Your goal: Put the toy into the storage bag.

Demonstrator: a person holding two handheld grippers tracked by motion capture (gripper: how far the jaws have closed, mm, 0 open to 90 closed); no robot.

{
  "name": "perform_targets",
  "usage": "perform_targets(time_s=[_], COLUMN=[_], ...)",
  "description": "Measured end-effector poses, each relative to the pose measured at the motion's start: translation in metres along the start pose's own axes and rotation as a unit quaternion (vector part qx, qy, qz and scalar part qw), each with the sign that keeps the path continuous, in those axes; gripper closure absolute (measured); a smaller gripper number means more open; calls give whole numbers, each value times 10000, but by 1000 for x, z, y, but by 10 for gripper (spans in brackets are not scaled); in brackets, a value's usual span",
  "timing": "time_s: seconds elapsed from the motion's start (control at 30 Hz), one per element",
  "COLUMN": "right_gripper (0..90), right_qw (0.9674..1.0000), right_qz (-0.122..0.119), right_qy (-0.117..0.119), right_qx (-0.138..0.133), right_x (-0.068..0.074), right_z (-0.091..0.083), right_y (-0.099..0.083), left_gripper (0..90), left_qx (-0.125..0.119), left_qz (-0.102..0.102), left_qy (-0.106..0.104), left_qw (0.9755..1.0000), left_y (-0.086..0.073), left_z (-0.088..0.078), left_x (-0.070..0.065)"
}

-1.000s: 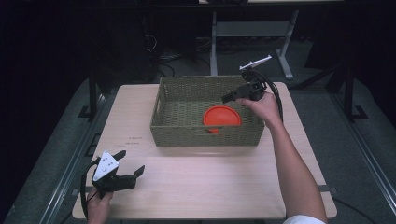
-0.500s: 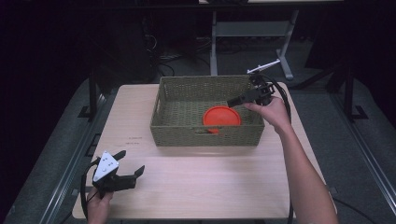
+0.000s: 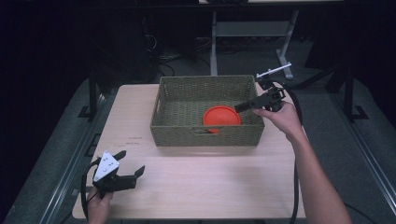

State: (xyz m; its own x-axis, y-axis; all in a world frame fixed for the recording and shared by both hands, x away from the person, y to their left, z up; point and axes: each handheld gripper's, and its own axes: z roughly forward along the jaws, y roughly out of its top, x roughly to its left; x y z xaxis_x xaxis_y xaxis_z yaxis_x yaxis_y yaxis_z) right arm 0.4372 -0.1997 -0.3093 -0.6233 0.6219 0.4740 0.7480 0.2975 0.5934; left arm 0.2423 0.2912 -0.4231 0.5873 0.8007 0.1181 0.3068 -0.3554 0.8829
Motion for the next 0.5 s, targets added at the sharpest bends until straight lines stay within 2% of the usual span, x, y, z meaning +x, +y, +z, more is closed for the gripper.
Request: perform_targets(time_s=[0.5], right_gripper=[307], right_qw=[10000], right_qz=[-42], right_qy=[26], right_qx=[-18], right_x=[3], right_z=[-8], right_y=[-26], left_gripper=[129], left_qx=[2], left_qz=[6], left_qy=[5], left_qw=[10000], left_y=[0], left_z=[0], left_x=[0])
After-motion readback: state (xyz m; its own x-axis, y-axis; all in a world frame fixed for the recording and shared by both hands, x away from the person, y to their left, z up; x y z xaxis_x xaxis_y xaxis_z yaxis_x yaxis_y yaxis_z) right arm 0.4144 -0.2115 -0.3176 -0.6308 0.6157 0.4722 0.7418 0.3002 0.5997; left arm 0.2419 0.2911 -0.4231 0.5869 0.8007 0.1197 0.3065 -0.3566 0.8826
